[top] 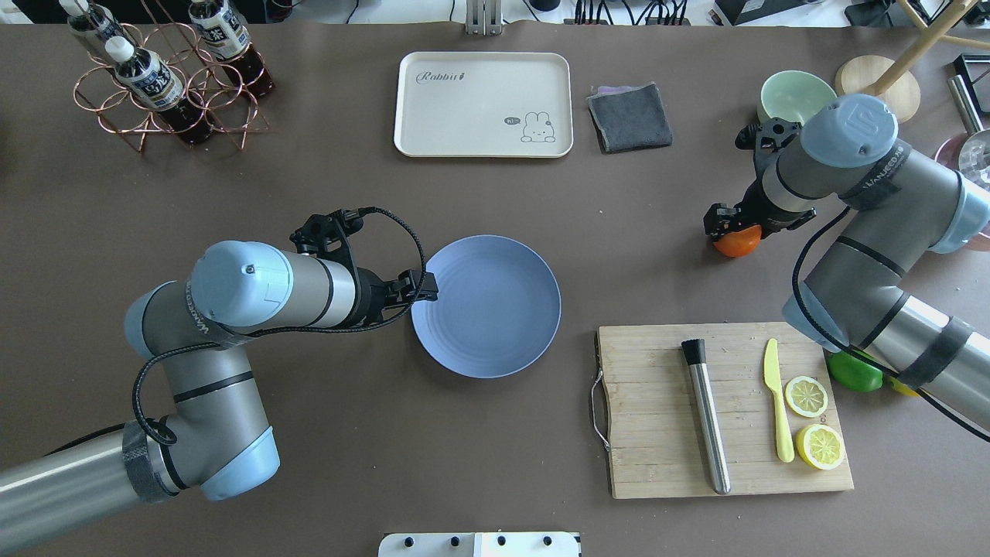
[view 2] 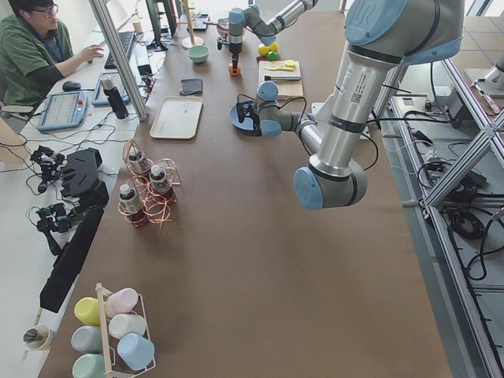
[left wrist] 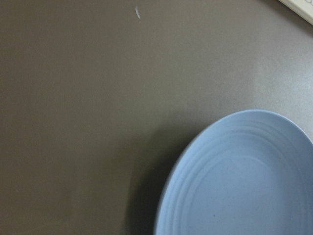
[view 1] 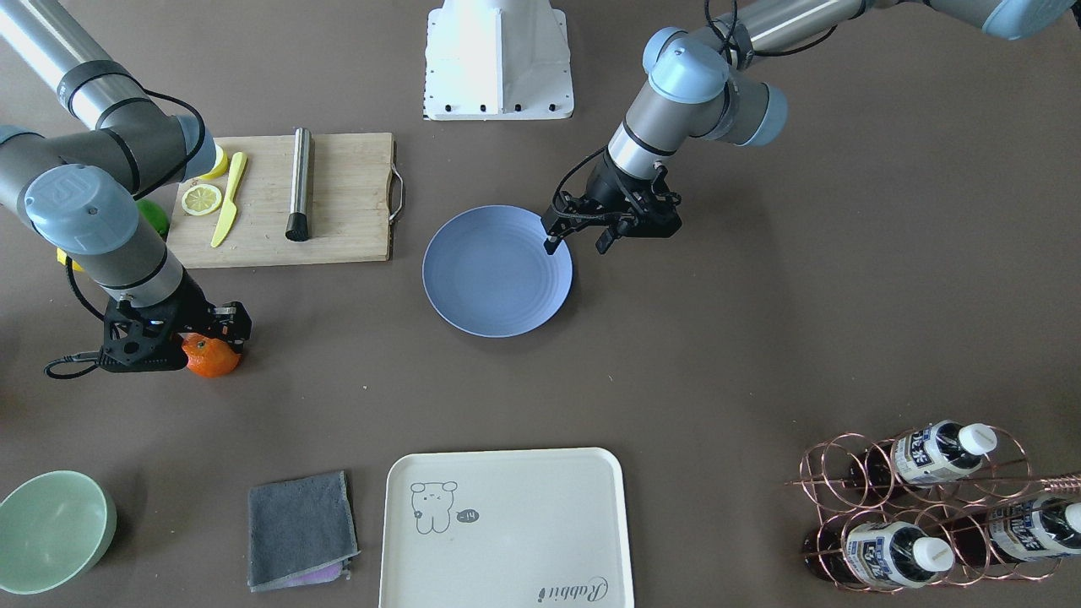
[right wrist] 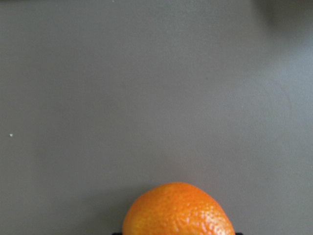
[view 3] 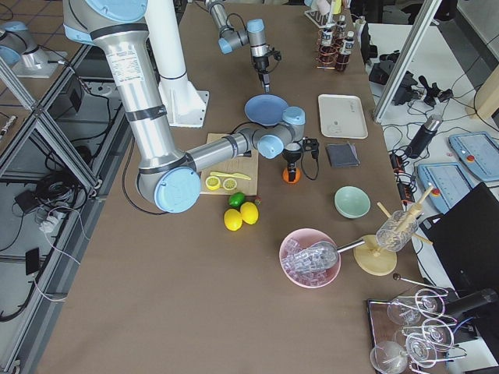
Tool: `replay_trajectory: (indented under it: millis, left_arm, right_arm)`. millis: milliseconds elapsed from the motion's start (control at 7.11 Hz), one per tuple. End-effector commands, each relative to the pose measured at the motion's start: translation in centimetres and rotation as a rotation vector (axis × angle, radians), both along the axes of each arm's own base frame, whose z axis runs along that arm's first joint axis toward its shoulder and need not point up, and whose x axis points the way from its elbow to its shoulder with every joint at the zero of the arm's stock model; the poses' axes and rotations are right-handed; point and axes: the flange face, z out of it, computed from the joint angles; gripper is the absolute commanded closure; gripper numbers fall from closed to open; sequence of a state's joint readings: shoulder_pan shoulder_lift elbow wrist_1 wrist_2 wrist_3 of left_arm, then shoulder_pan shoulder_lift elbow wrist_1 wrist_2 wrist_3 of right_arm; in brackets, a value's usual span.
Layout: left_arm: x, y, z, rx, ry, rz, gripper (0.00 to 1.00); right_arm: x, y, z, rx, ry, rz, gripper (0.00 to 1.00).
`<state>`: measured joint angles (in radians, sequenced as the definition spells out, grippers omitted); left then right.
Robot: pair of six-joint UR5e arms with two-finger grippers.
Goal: Pick orange to plate
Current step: 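Grasp the orange with the right gripper and lift it while the left arm withdraws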
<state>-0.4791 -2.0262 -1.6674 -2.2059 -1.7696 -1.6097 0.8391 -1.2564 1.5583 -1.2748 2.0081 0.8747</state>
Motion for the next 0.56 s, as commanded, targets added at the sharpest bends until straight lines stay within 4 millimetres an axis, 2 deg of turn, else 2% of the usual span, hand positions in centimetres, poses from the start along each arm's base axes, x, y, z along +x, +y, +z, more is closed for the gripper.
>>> replay_trajectory:
  millis: [0, 141, 281, 422]
  left_arm:
    - [-0.9, -1.1, -0.1, 0.003, 0.001, -0.022, 0.02]
    - [-2.6, -2.7, -0.2, 0.004, 0.001, -0.051, 0.02]
    - [-4.9, -4.9, 0.5, 0.066, -0.031, -0.041, 0.02]
    - [-9.2, -7.3, 2.4, 0.155, -0.093, 0.000, 0.02]
  right_arm:
    - [0.4, -0.9, -3.0, 0.027, -0.030, 0.011, 1.00]
    - [0.9, -1.2, -5.7, 0.030, -0.078, 0.003, 1.00]
    - [0.4, -1.6, -10.4, 0.047, -0.100, 0.002, 1.00]
    - [-1.7, -1.5, -15.8, 0.020, -0.131, 0.028, 1.00]
